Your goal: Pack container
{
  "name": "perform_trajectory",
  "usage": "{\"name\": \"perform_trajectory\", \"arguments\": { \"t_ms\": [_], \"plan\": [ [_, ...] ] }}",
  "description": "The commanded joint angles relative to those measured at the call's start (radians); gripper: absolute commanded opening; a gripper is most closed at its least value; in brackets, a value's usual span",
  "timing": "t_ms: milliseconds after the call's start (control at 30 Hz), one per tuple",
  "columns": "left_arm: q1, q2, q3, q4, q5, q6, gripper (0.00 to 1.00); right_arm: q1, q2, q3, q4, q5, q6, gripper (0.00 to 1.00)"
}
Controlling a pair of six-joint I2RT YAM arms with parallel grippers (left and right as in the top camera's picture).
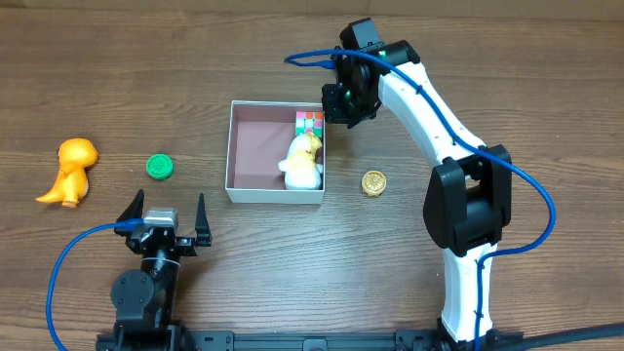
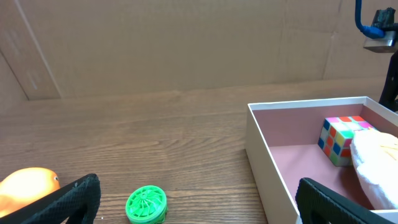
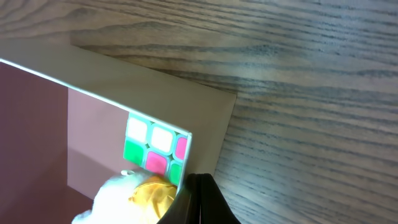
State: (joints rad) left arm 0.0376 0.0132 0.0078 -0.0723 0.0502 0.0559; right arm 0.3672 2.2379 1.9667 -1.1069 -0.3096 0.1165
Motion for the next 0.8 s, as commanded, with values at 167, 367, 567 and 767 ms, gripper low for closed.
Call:
{"name": "perform_trajectory", "arguments": {
  "t_ms": [167, 367, 567, 767],
  "plan": [
    [0.008, -0.002, -0.003, 0.000, 0.017, 0.016, 1.00, 0.000, -0.010, -0.004, 0.022, -0.009, -0.075, 0.04],
    [0.008, -0.002, -0.003, 0.000, 0.017, 0.016, 1.00, 0.000, -0.010, -0.004, 0.026, -0.006, -0.092, 0.04],
    [0.008, -0.002, -0.003, 0.000, 0.017, 0.016, 1.00, 0.000, -0.010, -0.004, 0.025, -0.006, -0.119, 0.04],
    [0.008, -0.002, -0.003, 0.000, 0.017, 0.016, 1.00, 0.000, -0.010, -0.004, 0.025, -0.035, -0.130, 0.04]
  ]
}}
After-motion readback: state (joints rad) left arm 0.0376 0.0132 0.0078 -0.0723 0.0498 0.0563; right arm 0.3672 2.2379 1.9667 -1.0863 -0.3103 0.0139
